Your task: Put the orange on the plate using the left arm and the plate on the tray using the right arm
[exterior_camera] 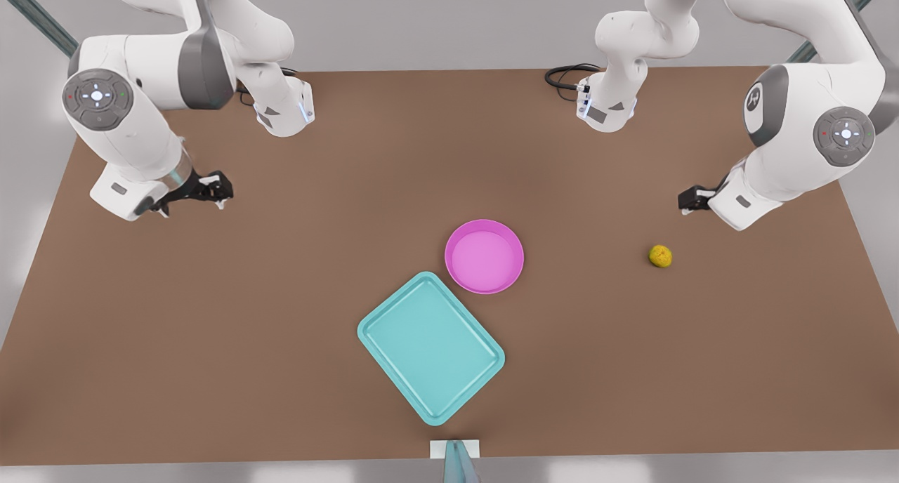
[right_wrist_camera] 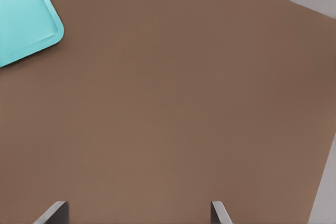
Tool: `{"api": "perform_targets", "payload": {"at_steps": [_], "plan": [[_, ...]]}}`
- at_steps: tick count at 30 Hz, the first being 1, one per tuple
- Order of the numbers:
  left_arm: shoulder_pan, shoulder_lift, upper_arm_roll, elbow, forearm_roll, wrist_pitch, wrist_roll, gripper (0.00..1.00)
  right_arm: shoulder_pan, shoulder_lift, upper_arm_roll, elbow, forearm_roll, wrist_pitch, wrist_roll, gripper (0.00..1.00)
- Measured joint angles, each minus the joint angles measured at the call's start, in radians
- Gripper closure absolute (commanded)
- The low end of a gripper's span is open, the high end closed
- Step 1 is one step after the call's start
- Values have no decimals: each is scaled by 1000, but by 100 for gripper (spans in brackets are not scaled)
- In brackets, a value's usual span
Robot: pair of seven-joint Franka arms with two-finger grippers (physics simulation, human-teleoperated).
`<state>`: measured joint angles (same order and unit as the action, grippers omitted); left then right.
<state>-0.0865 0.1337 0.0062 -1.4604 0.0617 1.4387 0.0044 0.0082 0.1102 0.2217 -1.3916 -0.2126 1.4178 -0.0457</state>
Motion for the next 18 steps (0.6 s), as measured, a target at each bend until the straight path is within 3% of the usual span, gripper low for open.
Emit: {"api": "perform_targets", "payload": {"at_steps": [2,5,9,18], "plan": [[1,37,0,-27,-4,15,-2,0,-2,2,0,0,0,18,-3,0],[3,157,1,-263,-13,167,-4,0,0,6,0,0,-1,36,-6,0],[10,201,20,-504,-18,461,-2,0,2,11,0,1,-1,47,-10,0],[63,280,79,-577,-20,802,34,0,1,16,0,0,2,52,-17,0]]}}
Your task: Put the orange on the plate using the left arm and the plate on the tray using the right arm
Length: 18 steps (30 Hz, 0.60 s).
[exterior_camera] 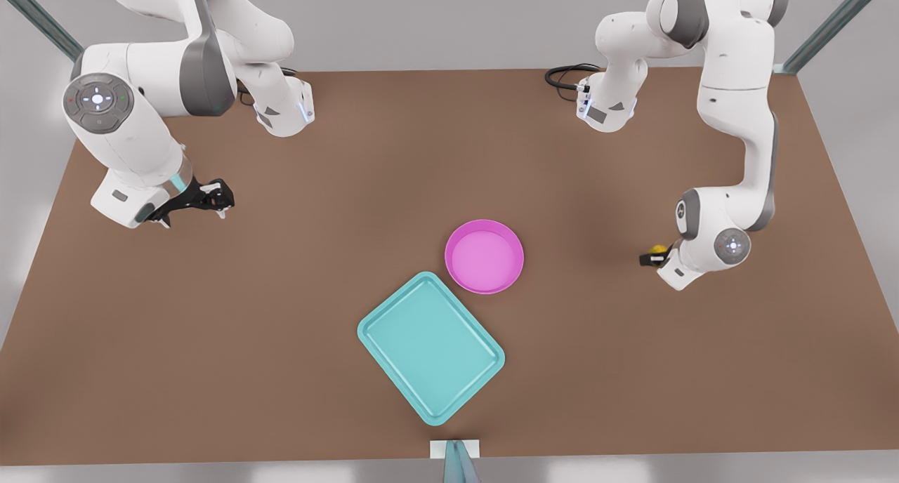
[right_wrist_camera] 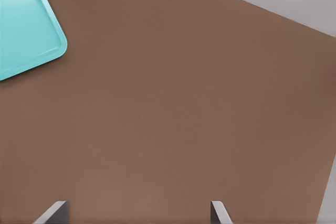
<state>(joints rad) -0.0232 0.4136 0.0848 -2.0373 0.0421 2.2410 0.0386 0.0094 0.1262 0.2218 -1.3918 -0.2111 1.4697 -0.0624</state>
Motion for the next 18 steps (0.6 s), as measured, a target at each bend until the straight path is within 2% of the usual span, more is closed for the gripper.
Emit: {"api": "perform_targets", "payload": {"at_steps": [18], "plan": [[12,38,27,-110,2,159,42,0,0,3,0,-17,7,-1,-6,0]]}}
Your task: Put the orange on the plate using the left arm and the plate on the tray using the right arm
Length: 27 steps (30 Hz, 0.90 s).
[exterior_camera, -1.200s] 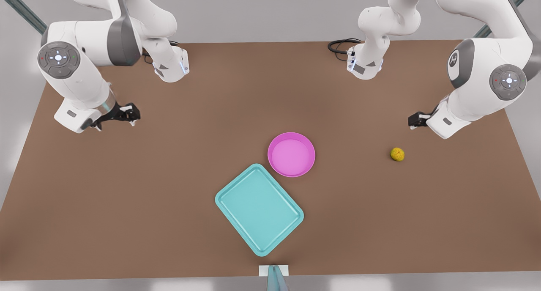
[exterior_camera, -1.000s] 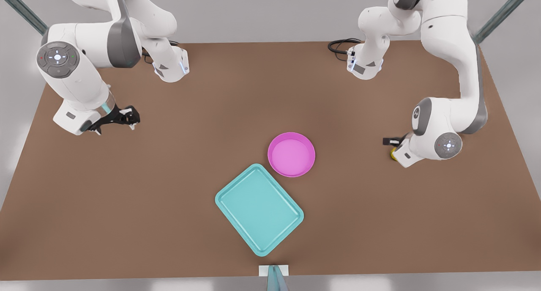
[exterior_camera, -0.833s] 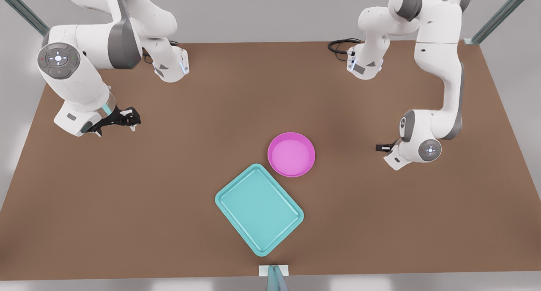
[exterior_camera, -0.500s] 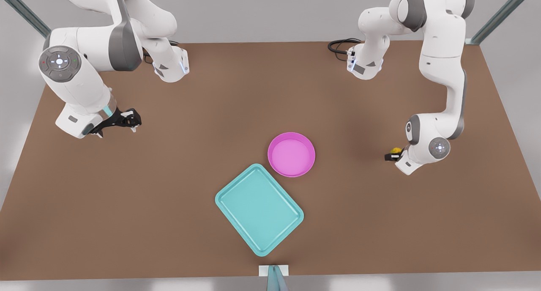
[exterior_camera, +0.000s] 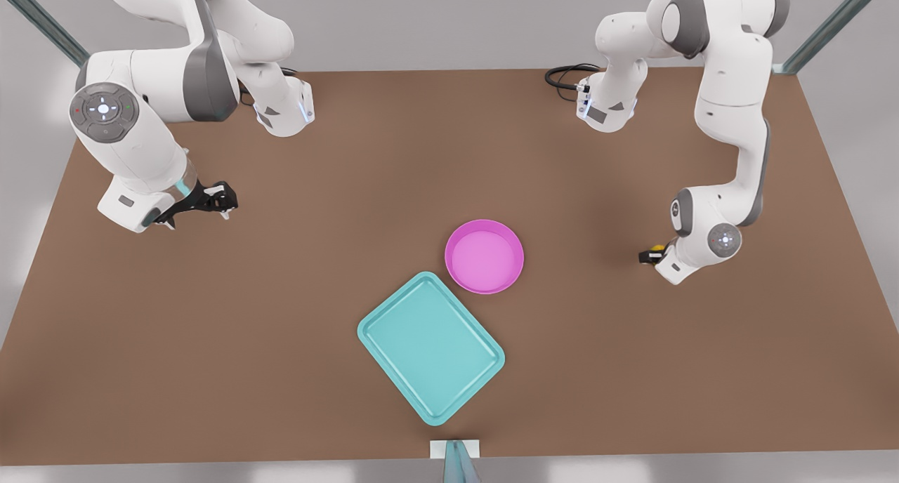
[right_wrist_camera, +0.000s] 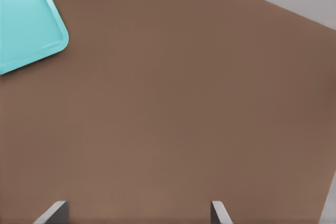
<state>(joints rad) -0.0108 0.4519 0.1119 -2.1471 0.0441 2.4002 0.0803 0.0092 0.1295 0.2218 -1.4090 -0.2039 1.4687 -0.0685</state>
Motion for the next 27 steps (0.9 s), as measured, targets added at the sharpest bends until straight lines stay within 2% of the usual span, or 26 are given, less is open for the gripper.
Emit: {"api": "perform_targets", "payload": {"at_steps": [4,5,6,7,13,21,23,24,27], "plan": [[1,10,0,-9,0,7,5,0,0,0,0,-3,1,0,-1,0],[1,11,0,-9,0,8,5,12,0,0,0,-5,1,0,-1,0],[2,11,0,-9,1,10,5,28,-1,0,0,-7,1,0,-1,0],[2,11,0,-9,4,10,4,34,-1,0,0,-8,1,0,-1,0],[3,16,0,-6,8,17,-1,31,-11,1,0,-10,8,1,-3,0],[7,13,0,-6,8,24,-7,33,-23,0,0,-10,14,0,-6,0],[-32,-64,-11,-5,8,-11,-19,33,-23,1,0,-10,15,0,-6,0],[-54,-94,-56,-2,7,-34,-32,32,-23,1,0,-9,15,0,-7,0],[-307,-71,-125,108,5,-108,-99,32,-24,2,0,-10,16,0,-7,0]]}}
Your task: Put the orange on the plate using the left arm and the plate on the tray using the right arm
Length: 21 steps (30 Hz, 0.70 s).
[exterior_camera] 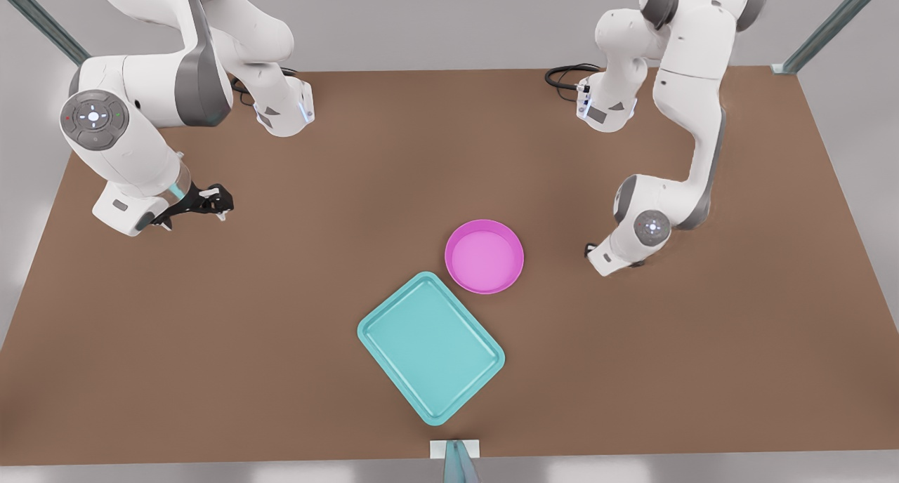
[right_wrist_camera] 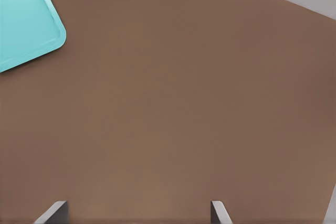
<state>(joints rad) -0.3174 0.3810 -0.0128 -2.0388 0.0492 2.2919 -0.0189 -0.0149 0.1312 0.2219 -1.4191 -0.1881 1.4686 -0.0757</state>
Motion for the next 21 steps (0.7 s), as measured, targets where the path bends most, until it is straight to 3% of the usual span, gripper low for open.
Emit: {"api": "perform_targets", "payload": {"at_steps": [2,4,10,11,12,16,17,19,21], "plan": [[-198,97,-9,183,-4,-85,-60,32,-3,0,0,0,0,0,0,0],[-322,154,-11,271,-31,-155,-123,32,-4,0,0,0,0,1,-1,0],[-390,223,-16,318,-64,-256,-286,32,-5,4,0,0,0,1,-2,0],[-389,226,-16,322,-66,-265,-308,27,-4,5,0,0,0,1,-2,0],[-387,229,-16,327,-69,-269,-329,0,-4,6,0,0,0,1,-2,0],[-362,217,-7,345,-76,-280,-398,0,-3,8,0,0,0,1,-2,0],[-328,205,0,414,-84,-317,-406,0,-3,8,0,0,0,1,-2,0],[-221,139,119,656,-116,-501,-397,0,-4,9,0,-17,10,1,-2,0],[-179,32,321,738,-134,-668,-364,0,3,7,5,-100,58,12,-1,0]]}}
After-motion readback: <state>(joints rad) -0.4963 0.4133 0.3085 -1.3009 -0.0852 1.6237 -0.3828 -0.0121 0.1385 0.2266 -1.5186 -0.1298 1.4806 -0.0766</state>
